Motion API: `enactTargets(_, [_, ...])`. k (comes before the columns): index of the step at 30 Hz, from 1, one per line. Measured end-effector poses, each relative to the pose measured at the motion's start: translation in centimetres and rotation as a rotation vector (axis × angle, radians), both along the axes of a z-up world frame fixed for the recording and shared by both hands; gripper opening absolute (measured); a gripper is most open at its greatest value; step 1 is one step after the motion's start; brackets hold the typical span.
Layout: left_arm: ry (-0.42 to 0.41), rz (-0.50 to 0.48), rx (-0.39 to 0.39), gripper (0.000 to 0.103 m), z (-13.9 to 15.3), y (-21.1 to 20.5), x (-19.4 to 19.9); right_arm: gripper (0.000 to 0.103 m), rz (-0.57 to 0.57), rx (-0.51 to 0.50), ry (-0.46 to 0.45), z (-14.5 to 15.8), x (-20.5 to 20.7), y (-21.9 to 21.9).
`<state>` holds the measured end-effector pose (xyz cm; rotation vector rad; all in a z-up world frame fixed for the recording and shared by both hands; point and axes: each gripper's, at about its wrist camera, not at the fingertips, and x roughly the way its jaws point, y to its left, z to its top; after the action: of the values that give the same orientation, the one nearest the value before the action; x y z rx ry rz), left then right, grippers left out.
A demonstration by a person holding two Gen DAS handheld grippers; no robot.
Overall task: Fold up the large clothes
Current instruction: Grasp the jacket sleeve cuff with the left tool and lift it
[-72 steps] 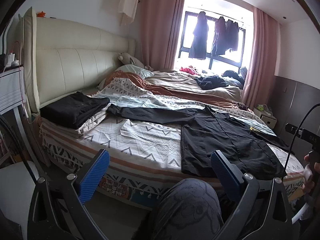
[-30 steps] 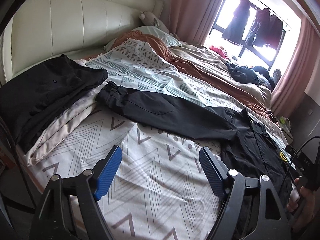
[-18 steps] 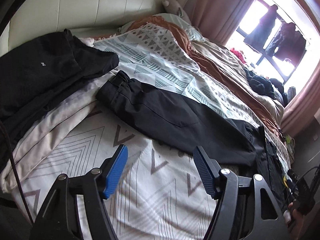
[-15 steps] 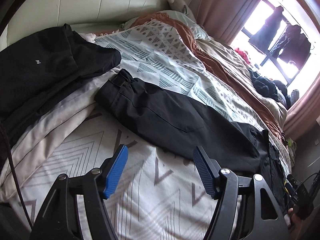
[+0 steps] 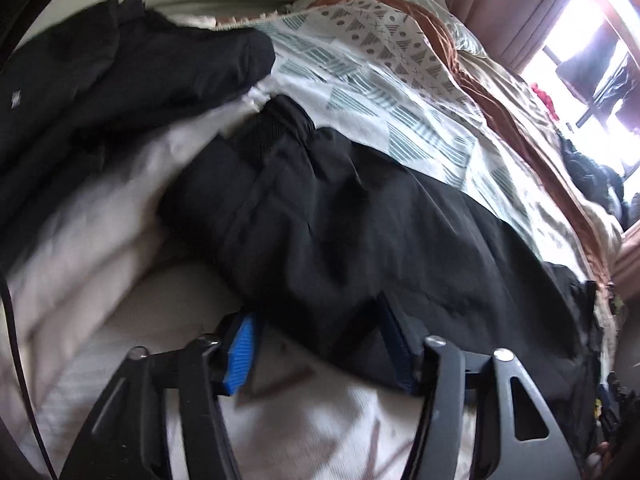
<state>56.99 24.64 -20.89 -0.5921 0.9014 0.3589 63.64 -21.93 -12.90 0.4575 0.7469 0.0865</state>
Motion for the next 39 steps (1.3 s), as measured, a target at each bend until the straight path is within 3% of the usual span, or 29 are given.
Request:
enactTargets(1, [0.0,0.003,-0.003,0.028,0.1,0.3,0.4,0.039,0.005,0.026,0.007,-0.3,0.7,-0.3])
enactTargets(3, [-0.003,0.004,-0.029,0.012,0.0,0.7,0.9,0.038,0.019,0.082,0.021,-1.2,2.2,-0.6])
enactTargets(4, [-0.011,0.002,-0.041,0.009,0.2,0.8,1.0,0.038,0.031,0.117,0.026,-1.7,2.9,-0.6])
enactTargets(12, [-0.156,-0.081,0.028,0.007,7.5,-0.8,1.3,0.038,0.099,0.299,0.136,-8.1,8.1,-1.5])
enactTargets(14, [-0.203,-0.108,0.045,0.007,10.2,-1.7,1.3,0.046,0.116,0.317,0.123,-7.6,8.3,-1.8])
enactTargets(16, [-0.246,-0.14,0.069,0.007,13.1,-2.9,1.7,0.073,0.132,0.333,0.094,-6.5,7.9,-2.2])
enactTargets(17, [-0.262,-0.153,0.077,0.007,14.2,-3.7,2.0,0.075,0.123,0.318,0.077,-5.8,7.5,-2.6])
enactTargets(28, [-0.44,-0.355,0.162,0.007,27.0,-14.1,3.8,0.075,0.013,0.296,0.03,-2.2,0.9,-6.8])
enactTargets(33, [-0.49,-0.44,0.181,0.007,30.7,-19.4,4.4,0.075,-0.087,0.324,-0.057,0.1,-5.2,-11.0])
enactTargets(39, [-0.525,-0.536,0.227,0.007,33.9,-26.0,5.5,0.075,-0.194,0.298,-0.046,-0.2,-10.6,-15.5])
